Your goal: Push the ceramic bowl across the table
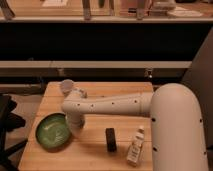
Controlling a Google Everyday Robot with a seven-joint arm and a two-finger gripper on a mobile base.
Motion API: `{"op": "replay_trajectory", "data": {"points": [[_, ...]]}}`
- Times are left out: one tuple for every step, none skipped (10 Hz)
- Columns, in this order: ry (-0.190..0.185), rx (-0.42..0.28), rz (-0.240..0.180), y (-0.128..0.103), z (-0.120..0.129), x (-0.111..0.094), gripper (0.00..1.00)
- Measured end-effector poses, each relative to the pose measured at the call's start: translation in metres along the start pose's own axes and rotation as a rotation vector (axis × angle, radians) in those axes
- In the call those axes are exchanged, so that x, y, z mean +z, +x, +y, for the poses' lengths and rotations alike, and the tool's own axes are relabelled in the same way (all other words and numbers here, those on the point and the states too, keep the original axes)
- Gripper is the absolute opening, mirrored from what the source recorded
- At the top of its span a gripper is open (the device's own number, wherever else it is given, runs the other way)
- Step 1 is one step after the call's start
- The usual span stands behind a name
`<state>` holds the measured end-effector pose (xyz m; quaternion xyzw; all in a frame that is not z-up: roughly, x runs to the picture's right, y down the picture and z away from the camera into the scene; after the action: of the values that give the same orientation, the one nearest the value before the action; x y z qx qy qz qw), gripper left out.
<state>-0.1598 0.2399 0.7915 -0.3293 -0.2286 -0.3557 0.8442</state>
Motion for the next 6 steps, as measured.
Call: {"op": "replay_trajectory", "data": {"points": [[-0.001, -0.004, -0.001, -0.0010, -0.0006, 0.0003, 0.02], [-0.003, -0.006, -0.001, -0.0018, -0.0010, 0.0005, 0.02], [-0.005, -0.009, -0.001, -0.0028, -0.0017, 0.0005, 0.02], [-0.005, -0.011, -0.002, -0.0033, -0.0023, 0.0003, 0.02], [-0.007, -0.014, -0.002, -0.0038, -0.0027, 0.0001, 0.02], [-0.009, -0.018, -0.002, -0.0048, -0.0035, 0.0000, 0.02]]}}
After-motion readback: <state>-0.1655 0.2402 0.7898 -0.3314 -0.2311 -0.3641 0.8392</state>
